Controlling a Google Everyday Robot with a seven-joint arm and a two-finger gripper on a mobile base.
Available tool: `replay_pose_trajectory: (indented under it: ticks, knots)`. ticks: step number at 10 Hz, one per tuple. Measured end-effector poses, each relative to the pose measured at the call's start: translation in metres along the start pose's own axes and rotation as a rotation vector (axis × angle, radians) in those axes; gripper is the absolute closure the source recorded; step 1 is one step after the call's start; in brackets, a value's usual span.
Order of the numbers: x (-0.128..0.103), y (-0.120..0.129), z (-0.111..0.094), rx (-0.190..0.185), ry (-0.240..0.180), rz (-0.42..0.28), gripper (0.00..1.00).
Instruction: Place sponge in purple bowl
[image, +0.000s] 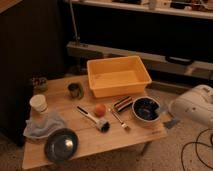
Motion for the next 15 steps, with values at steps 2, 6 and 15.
replay_pose_trajectory:
  ticks: [2,6,15]
  knots:
    - [-0.024,-0.036,0.018,0.019,0.025,0.049,0.85]
    - [-0.023,-0.058,0.048,-0.085,0.036,0.169,0.85]
    - [-0.074,0.091,0.059,-0.243,-0.002,-0.256,0.85]
